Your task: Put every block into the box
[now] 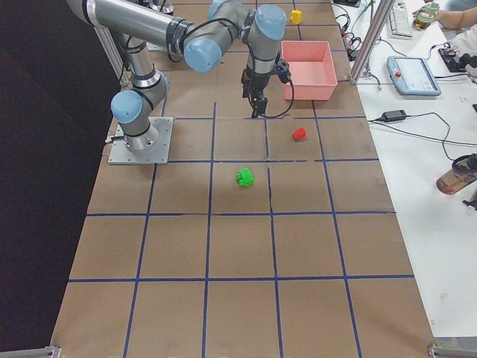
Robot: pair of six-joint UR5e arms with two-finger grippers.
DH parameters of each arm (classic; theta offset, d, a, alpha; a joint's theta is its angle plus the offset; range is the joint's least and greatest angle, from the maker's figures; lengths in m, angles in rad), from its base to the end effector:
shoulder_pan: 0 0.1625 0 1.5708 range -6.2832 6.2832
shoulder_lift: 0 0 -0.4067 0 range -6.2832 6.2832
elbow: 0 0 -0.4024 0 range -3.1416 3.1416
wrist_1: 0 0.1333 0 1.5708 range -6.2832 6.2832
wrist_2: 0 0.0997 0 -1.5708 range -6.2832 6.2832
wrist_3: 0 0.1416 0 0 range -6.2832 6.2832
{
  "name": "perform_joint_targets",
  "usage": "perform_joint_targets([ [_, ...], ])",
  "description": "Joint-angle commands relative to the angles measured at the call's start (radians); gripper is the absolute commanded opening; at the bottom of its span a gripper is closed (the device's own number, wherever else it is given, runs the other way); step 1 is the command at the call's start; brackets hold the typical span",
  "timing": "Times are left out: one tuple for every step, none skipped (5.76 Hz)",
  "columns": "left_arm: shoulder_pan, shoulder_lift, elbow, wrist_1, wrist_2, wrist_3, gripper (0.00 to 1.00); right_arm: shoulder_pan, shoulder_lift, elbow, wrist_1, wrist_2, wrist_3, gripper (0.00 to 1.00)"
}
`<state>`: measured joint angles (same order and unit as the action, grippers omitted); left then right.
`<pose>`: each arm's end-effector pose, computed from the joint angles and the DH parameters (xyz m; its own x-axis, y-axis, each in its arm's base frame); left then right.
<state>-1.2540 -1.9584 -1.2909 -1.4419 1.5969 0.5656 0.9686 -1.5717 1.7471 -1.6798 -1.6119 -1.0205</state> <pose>0.0813 -0.6642 0.3564 -0.9688 0.2458 -0.0334 0.2460 0.9693 -0.0039 -0.1702 -0.4727 0.3512 -0.9132 -0.4061 -0.0351 -0.4076 0.9105 0.0696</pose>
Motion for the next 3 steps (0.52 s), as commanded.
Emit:
perform_joint_targets([
  [0.021,-0.143,0.134,0.023,-0.006,0.189,0.99,-0.059,0.042,0.176,-0.296,0.001,-0.09,1.0],
  [0.025,-0.192,0.142,0.07,-0.015,0.317,0.99,-0.059,0.118,0.217,-0.424,0.003,-0.057,1.0],
  [0.036,-0.235,0.136,0.136,-0.024,0.335,0.99,-0.059,0.181,0.224,-0.457,0.01,-0.041,1.0],
])
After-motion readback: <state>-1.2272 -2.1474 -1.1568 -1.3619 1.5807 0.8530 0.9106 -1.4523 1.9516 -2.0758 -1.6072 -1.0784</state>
